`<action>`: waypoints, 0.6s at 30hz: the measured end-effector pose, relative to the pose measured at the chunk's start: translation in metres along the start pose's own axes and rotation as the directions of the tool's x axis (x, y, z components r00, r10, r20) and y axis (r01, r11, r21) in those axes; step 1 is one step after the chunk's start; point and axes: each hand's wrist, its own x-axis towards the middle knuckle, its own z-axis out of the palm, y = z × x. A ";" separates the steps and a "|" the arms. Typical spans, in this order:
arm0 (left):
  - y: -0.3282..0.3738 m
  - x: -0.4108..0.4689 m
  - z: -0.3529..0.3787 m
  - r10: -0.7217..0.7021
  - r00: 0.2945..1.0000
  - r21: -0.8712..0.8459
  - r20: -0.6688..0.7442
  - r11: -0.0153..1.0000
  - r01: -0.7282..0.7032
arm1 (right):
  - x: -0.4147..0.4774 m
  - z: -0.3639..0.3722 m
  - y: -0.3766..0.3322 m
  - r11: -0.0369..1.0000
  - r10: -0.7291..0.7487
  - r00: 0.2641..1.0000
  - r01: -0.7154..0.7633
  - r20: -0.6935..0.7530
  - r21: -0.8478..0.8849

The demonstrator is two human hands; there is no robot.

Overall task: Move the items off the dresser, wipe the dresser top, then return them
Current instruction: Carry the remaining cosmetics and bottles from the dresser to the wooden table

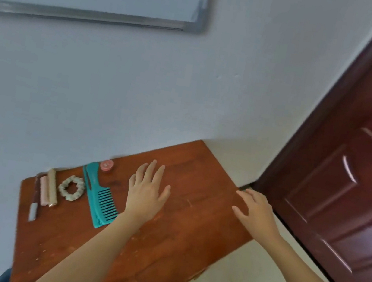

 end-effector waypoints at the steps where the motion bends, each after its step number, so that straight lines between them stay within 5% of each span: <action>1: 0.015 0.004 0.003 0.041 0.999 0.004 0.000 0.999 -0.041 | -0.007 -0.007 0.014 1.000 0.025 0.999 -0.026 -0.024 -0.016; 10: 0.214 -0.003 0.074 0.429 0.896 0.016 0.109 0.901 -0.434 | -0.120 -0.064 0.182 0.955 0.225 0.960 -0.251 -0.169 -0.155; 18: 0.447 -0.077 0.160 0.735 0.663 -0.138 0.143 0.678 -0.722 | -0.284 -0.136 0.332 0.774 0.553 0.744 -0.626 -0.374 -0.100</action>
